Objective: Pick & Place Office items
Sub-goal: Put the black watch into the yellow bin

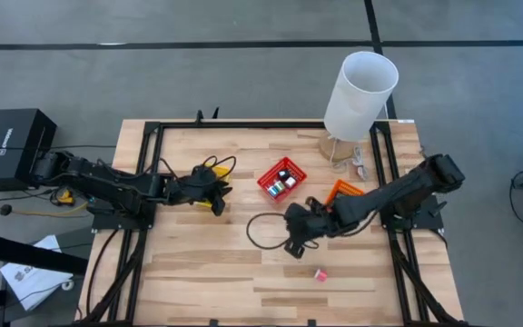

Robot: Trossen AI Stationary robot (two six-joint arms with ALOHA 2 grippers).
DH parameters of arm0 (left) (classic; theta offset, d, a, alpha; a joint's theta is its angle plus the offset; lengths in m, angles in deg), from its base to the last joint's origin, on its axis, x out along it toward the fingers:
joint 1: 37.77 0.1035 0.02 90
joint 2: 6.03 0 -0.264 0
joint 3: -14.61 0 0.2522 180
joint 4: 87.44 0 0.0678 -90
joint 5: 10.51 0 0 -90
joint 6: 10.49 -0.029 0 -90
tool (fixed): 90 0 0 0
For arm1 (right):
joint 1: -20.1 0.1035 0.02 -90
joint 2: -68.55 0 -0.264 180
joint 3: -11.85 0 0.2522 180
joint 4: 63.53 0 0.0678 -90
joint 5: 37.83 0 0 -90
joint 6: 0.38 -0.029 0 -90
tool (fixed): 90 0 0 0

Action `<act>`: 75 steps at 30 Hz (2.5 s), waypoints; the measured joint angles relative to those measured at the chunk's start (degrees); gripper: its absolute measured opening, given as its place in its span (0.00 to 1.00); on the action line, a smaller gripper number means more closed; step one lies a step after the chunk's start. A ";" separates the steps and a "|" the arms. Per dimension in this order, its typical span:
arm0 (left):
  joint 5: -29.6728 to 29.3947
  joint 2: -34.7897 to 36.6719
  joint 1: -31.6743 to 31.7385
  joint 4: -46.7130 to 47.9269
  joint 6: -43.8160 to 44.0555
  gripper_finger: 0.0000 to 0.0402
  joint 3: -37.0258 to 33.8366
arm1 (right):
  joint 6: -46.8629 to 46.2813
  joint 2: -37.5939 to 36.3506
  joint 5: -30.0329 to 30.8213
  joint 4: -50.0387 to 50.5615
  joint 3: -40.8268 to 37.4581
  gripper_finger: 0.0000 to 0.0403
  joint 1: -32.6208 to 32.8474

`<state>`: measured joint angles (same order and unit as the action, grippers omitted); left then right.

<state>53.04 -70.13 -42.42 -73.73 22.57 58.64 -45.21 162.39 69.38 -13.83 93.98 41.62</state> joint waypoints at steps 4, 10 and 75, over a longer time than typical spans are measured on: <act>-0.02 0.00 -0.66 -4.13 -2.94 0.26 0.00 | 6.89 -5.04 3.71 -3.13 0.55 0.02 -0.04; 0.00 -0.02 -4.58 -13.25 -9.92 0.26 -0.04 | 16.36 -11.46 3.95 -4.79 0.54 0.03 -1.41; 9.40 -13.62 -7.36 -37.70 -33.27 0.26 -0.04 | 19.98 3.64 -23.55 -75.14 -20.20 0.03 -15.64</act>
<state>62.43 -83.74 -49.78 -111.43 -10.70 58.59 -25.23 166.03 45.83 -88.98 73.78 25.99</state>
